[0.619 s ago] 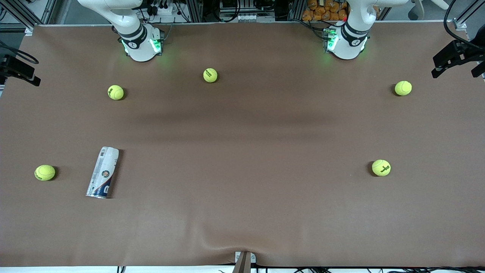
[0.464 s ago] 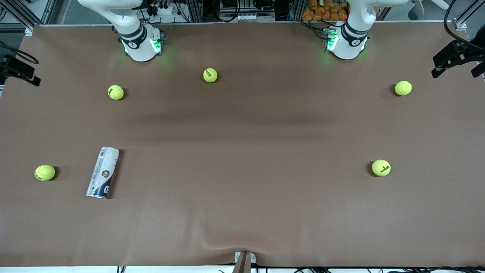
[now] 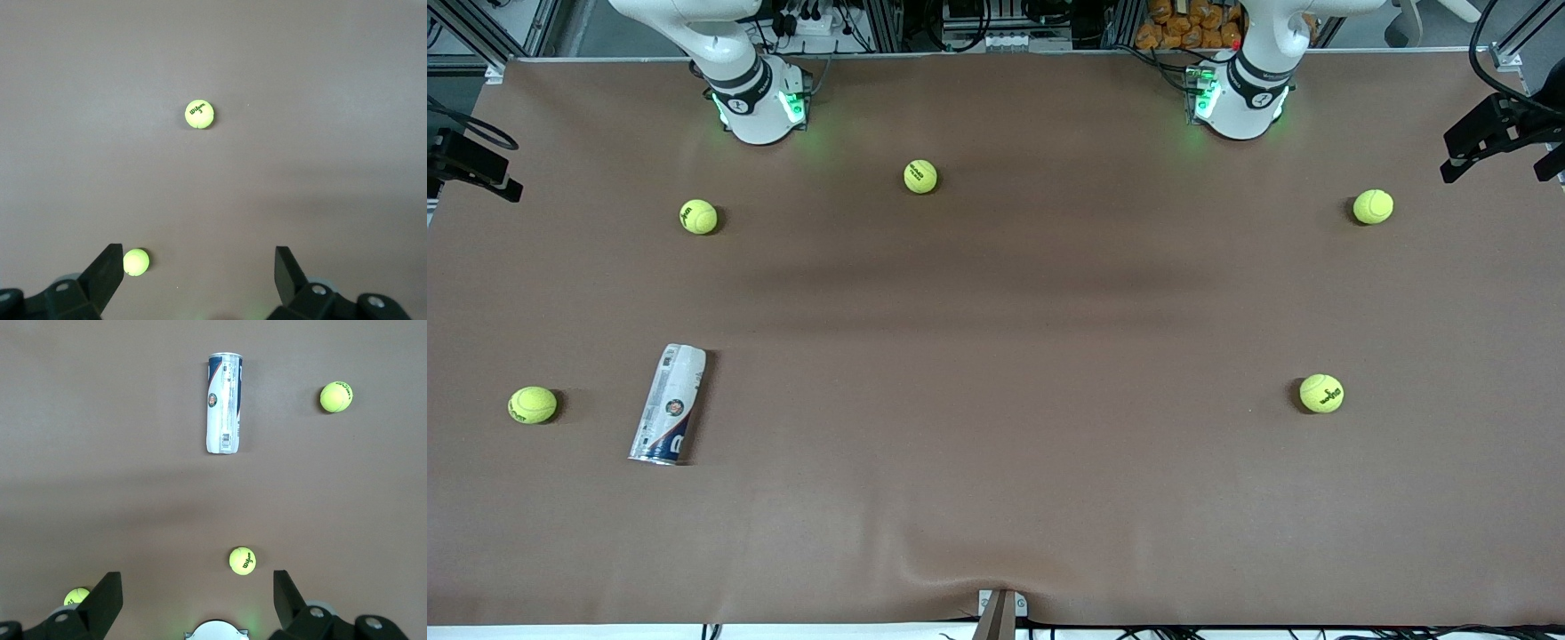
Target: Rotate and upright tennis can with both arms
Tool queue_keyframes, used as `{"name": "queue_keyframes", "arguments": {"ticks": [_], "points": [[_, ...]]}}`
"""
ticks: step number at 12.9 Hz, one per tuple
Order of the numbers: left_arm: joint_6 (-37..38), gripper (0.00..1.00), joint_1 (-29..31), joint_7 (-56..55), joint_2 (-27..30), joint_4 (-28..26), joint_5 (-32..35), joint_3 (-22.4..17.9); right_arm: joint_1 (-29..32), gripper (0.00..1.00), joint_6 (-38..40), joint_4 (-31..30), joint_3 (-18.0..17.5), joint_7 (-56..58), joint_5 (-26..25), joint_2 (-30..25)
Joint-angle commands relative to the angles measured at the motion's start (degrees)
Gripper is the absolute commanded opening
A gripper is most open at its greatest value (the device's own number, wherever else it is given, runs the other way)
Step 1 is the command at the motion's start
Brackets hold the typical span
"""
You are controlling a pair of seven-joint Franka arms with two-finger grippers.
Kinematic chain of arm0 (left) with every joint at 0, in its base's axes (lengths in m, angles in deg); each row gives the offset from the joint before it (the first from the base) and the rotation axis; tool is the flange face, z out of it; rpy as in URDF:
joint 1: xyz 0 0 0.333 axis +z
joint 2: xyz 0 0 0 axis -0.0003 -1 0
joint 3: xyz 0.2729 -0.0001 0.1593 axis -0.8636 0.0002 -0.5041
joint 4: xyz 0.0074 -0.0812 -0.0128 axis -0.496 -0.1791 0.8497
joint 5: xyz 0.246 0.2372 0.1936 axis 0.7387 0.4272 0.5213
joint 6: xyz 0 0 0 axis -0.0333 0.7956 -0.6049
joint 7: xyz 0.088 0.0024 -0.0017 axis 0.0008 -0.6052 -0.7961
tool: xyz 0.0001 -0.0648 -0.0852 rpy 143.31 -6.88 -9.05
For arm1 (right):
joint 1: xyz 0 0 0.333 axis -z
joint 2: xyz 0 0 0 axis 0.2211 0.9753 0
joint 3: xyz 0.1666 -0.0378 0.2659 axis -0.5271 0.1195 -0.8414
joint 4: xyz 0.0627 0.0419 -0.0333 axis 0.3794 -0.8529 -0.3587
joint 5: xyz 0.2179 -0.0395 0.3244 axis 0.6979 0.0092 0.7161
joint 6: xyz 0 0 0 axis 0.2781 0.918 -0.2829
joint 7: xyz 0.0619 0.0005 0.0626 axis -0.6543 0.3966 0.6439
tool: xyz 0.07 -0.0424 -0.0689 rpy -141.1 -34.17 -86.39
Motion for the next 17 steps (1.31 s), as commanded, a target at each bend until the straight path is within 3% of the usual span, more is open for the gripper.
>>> {"name": "queue_keyframes", "arguments": {"ticks": [1, 3, 7, 11, 17], "points": [[0.3, 1.0, 0.2, 1.0, -1.3, 1.8, -0.3, -0.1, -0.9, 1.0, -0.1, 0.7, 0.2, 0.5, -0.1, 0.7], [0.3, 1.0, 0.5, 1.1, -1.3, 1.6, -0.4, -0.1, -1.6, 1.0, -1.3, 0.0, 0.2, 0.5, -0.1, 2.1], [1.0, 1.0, 0.5, 1.1, -1.3, 1.1, -0.4, -0.1, -1.3, 1.0, -6.5, 0.0, 0.1, 0.8, 0.1, 10.5], [1.3, 1.0, 0.5, 1.1, -1.2, 0.4, -0.4, -0.1, 1.2, 1.0, -17.6, -0.8, 0.2, 8.6, 0.1, 20.4], [1.3, 1.0, 0.6, 1.1, -1.4, -0.2, -2.1, -0.1, 2.9, 1.0, -33.2, -3.7, 0.2, 8.7, 0.6, 33.1]]}}
